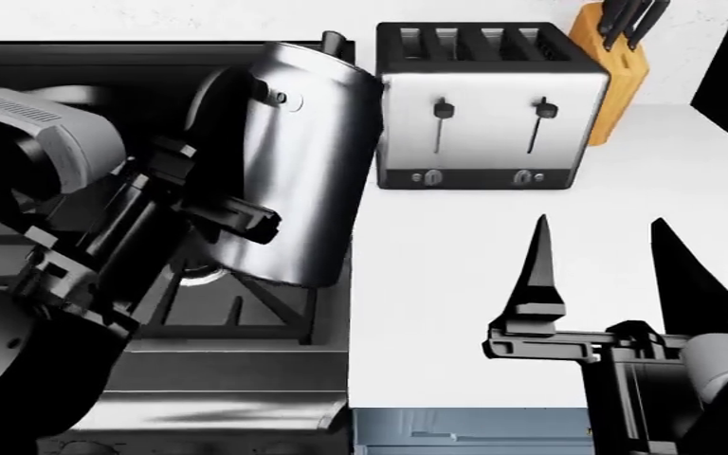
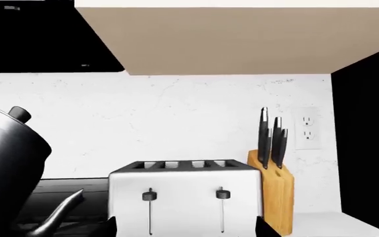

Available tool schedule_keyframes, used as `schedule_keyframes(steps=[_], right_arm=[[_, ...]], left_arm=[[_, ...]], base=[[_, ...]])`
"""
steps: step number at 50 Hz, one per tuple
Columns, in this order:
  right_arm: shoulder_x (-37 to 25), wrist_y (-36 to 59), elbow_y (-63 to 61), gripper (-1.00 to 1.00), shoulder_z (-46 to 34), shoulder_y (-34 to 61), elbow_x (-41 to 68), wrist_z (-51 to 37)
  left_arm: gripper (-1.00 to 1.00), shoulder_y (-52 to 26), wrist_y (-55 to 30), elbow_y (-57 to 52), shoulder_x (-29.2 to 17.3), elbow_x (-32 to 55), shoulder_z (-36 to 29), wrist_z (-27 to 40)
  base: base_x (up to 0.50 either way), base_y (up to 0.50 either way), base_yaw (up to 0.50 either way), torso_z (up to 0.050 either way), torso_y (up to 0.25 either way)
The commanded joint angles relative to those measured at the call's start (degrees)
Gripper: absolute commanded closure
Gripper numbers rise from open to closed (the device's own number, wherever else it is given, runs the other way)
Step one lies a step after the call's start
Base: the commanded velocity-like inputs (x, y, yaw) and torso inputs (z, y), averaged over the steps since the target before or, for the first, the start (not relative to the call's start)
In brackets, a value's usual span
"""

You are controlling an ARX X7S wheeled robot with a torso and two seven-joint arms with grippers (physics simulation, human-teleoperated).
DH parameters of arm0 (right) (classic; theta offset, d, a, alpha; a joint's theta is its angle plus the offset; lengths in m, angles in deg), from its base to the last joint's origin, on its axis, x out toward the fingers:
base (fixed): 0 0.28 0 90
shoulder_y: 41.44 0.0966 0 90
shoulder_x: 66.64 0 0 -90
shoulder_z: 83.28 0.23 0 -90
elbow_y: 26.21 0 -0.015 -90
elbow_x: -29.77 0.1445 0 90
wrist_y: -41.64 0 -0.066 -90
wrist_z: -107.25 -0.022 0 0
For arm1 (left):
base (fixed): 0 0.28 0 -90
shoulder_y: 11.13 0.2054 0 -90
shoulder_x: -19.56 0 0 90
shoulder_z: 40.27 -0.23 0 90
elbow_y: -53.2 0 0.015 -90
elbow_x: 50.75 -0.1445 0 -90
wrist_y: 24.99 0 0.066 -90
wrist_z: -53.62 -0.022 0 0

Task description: Pick the kettle from the counter and place it on a stove burner. Then turn the burner on.

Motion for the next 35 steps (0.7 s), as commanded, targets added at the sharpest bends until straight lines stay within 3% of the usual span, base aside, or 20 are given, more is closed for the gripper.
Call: schedule_keyframes(steps=[1, 24, 26, 35], right_arm=[[-0.81, 1.38, -0.32, -1.00, -1.14, 0.68, -0.21, -1.14], [-2.03, 1.60, -0.39, -1.00, -2.14, 0.98, -0.01, -2.57], [-1.90, -1.50, -0.02, -1.00, -1.80, -0.02, 0.33, -1.65], [-1.96, -4.51, 0.94, -1.00, -1.05, -0.94, 1.67, -0.98]], left_arm=[[1.00, -0.65, 0.45, 0.28, -0.49, 0.32, 1.12, 0.82], [1.00, -1.08, 0.97, 1.01, -0.91, -0.11, 0.50, 1.50], [1.00, -1.29, 1.02, 1.28, -0.77, -0.44, 0.10, 1.56], [1.00, -6.70, 0.86, 5.54, 1.78, -3.77, -4.71, 1.72]], base=[[0.00, 0.50, 0.00, 0.000, 0.000], [0.00, 0.50, 0.00, 0.000, 0.000], [0.09, 0.50, 0.00, 0.000, 0.000], [0.00, 0.00, 0.00, 0.000, 0.001]])
